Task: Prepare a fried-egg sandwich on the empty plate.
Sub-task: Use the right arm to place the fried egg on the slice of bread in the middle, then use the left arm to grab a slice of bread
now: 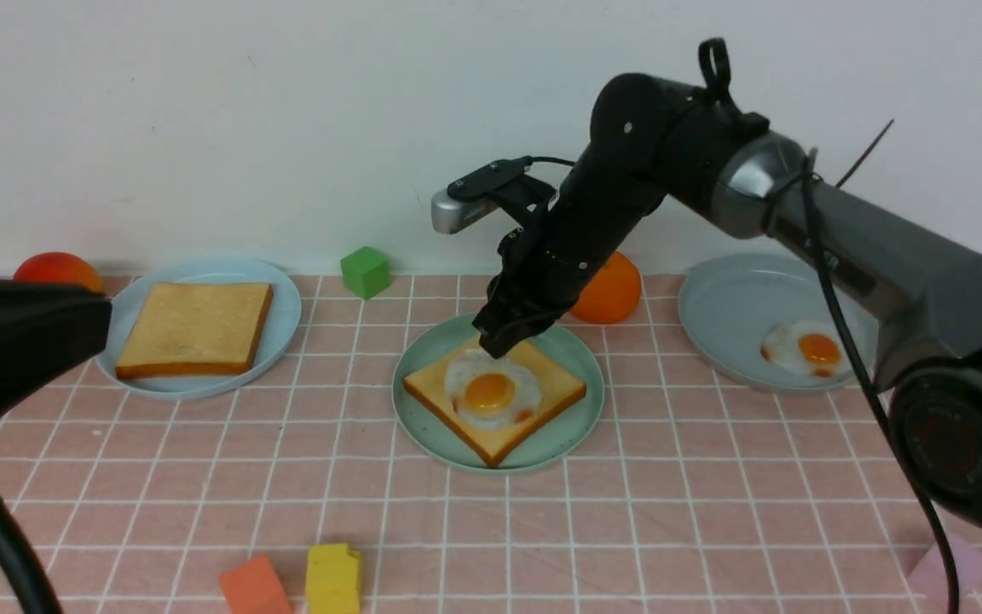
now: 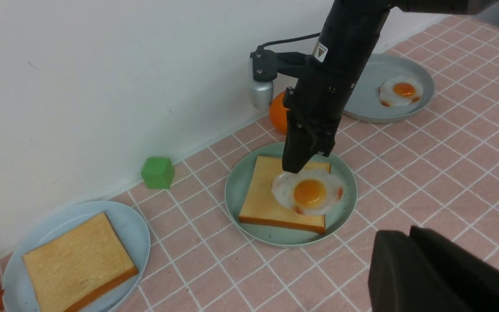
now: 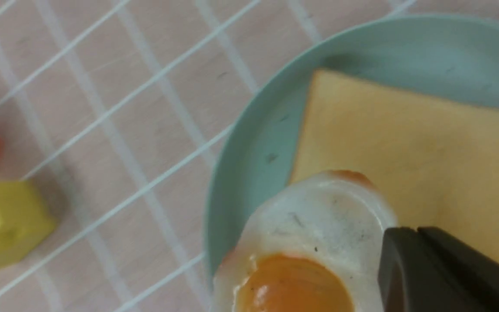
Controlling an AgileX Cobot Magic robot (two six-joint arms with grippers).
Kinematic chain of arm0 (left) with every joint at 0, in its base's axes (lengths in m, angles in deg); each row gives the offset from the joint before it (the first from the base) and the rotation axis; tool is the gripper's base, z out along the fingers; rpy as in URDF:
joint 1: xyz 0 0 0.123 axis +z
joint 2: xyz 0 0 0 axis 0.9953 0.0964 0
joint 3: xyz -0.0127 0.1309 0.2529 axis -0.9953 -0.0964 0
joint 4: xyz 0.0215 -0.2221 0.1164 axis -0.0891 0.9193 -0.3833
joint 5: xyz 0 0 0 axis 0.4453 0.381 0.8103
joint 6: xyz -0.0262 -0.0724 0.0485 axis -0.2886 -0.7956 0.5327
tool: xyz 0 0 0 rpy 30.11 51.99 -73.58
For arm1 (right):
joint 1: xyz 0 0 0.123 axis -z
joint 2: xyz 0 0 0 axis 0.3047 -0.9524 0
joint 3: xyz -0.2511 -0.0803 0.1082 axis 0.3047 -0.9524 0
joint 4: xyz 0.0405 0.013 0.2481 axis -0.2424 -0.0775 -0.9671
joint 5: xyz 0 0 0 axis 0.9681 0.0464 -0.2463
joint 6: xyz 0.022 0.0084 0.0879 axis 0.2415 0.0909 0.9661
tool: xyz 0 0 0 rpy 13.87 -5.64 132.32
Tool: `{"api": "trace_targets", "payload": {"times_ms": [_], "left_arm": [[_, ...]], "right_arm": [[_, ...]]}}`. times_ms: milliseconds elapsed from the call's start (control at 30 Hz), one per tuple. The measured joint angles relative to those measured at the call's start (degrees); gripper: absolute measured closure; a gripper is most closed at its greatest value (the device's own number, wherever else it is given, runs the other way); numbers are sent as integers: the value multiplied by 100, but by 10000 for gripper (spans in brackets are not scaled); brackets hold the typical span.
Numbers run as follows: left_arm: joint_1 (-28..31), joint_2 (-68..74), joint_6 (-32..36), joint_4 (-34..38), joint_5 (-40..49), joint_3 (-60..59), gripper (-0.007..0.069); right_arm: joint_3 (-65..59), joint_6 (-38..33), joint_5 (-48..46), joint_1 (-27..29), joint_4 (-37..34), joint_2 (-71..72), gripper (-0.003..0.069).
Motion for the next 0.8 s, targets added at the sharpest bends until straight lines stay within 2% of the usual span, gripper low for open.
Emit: {"api": "trace_targets", "payload": {"times_ms": [267,333,433,500,667,733,800], "left_arm": [[0,0,0,0,2,0,586],[0,0,0,0,9,0,586],[0,0,0,0,14,0,586],[0,0,0,0,20,0,586],[0,0,0,0,34,0,586],[0,0,0,5,70,0,584],[0,8,-48,31,168,0,582]], "right_arm": [[0,113,464,0,450,-251,629],[0,126,504,0,525,-257,606],[0,130,567,0,568,-257,554],[0,173,595,0,586,-257,449],[91,574,235,0,792,-103,271],[178,905,-218,0,963,158,256],[209,1191,-436,-2,1144,580,282]]}}
